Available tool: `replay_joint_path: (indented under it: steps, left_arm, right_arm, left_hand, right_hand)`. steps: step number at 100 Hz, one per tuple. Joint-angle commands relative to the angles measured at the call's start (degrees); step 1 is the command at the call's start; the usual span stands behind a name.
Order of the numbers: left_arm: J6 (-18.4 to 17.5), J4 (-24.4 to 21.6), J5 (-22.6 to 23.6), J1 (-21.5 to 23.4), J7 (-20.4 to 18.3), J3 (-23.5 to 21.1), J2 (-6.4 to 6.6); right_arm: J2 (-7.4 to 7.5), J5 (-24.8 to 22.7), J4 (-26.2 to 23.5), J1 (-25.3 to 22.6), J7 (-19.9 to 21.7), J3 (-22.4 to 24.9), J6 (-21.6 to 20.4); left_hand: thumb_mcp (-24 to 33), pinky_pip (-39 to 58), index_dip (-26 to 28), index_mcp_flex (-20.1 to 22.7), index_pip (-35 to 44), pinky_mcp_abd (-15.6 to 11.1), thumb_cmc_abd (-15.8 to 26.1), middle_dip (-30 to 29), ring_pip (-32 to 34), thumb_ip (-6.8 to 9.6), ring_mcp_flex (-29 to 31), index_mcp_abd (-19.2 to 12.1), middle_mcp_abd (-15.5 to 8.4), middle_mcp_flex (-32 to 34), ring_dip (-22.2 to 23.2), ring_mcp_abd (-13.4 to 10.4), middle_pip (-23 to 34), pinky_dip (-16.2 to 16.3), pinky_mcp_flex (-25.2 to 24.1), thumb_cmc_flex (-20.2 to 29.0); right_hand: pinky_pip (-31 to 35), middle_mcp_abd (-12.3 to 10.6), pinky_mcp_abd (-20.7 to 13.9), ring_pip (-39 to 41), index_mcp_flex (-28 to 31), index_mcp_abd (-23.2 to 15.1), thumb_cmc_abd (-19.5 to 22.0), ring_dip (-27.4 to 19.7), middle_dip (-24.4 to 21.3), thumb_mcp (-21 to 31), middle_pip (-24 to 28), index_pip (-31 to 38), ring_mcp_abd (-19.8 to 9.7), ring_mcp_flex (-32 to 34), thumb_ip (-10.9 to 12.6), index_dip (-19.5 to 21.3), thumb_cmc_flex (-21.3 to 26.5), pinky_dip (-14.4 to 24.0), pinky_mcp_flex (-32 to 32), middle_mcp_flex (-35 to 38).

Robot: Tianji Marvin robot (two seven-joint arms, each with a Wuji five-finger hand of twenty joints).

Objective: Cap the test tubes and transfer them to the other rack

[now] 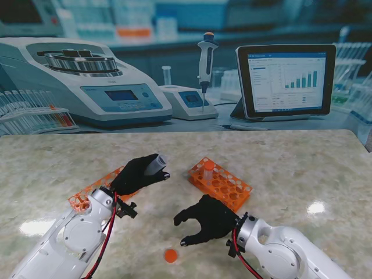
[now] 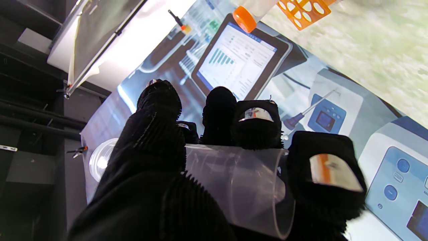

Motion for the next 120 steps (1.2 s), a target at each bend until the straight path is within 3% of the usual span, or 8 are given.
replay_joint_path:
  steps: [1, 18, 65, 94, 120]
  left_arm:
    - [0.0, -0.8, -0.1, 0.6, -0.1, 0.1, 0.04]
    - [0.3, -1.3, 0.3, 1.4, 0.0, 0.3, 0.09]
    - [0.5, -3.4, 1.5, 4.5, -0.2, -1.1, 0.4]
    - [0.0, -5.2, 1.6, 6.6, -0.6, -2.4, 0.59]
    - [-0.5, -6.2, 2.1, 8.1, -0.5, -3.7, 0.67]
  right_arm:
    - [-0.02, -0.9, -0.5, -0.2, 0.1, -0.6, 0.2]
    - [0.2, -3.3, -0.1, 0.4, -0.4, -2.2, 0.0]
    - [0.81, -9.8, 1.4, 3.3, -2.6, -10.2, 1.5]
    - [1.27, -13.4, 2.7, 6.1, -3.8, -16.2, 3.6]
    - [1.1, -12.5, 5.3, 10.0, -4.9, -21.7, 4.4]
  left_hand:
    - [0.1, 12.1, 2.5, 1.6, 4.2, -9.6, 3.0, 1.1, 7.1, 0.19, 4.1, -2.5, 0.4, 2.3, 0.6, -2.9, 1.9, 0.2, 3.1, 1.3]
    - [0.2, 12.8, 2.2, 1.6, 4.2, -10.3, 3.1, 1.3, 7.6, 0.33, 4.7, -2.5, 0.2, 2.8, 0.1, -3.3, 2.4, 0.4, 3.1, 1.1]
    - [0.6, 13.2, 1.7, 1.5, 4.3, -11.5, 3.2, 1.3, 7.8, 0.66, 5.6, -2.8, -0.5, 3.3, -0.6, -4.1, 2.7, 0.7, 3.2, 0.6]
    - [0.6, 13.2, 1.7, 1.5, 4.3, -11.5, 3.4, 1.3, 7.8, 0.69, 5.6, -2.8, -0.8, 3.3, -0.8, -4.1, 2.7, 0.8, 3.2, 0.3]
    - [0.7, 13.2, 1.6, 1.3, 4.2, -11.5, 3.5, 1.2, 7.7, 0.69, 5.7, -3.0, -1.0, 3.2, -0.9, -4.2, 2.7, 0.8, 3.2, 0.2]
  right_hand:
    - [1.7, 0.2, -0.9, 2.2, 0.8, 0.2, -3.2, 2.4, 2.5, 1.6, 1.7, 0.7, -0.3, 1.6, 0.7, 2.2, 0.7, 2.2, 0.4, 0.3]
    - [3.3, -0.4, -2.1, 4.0, 1.1, -0.6, -6.7, 5.8, 6.7, 3.4, 4.0, 2.2, -0.6, 1.9, 0.6, 6.4, 1.8, 5.2, 1.9, -0.6]
    - [6.6, 0.6, -4.9, 5.3, 0.8, 0.4, -14.2, 9.4, 8.4, 12.9, 3.5, 0.3, -0.8, 0.2, -0.5, 8.0, 1.2, 10.9, 4.0, -3.7]
    - [8.6, 0.8, -6.2, 7.6, 0.9, 0.4, -16.0, 12.2, 9.7, 14.9, 4.4, 0.4, -1.0, -0.9, -0.9, 8.4, 0.7, 13.3, 4.5, -4.6]
    - [9.3, 0.8, -6.5, 9.2, 1.2, 0.1, -16.6, 14.0, 10.6, 15.4, 5.1, 0.8, -1.1, -1.2, -1.0, 8.9, 0.7, 14.7, 4.5, -4.6]
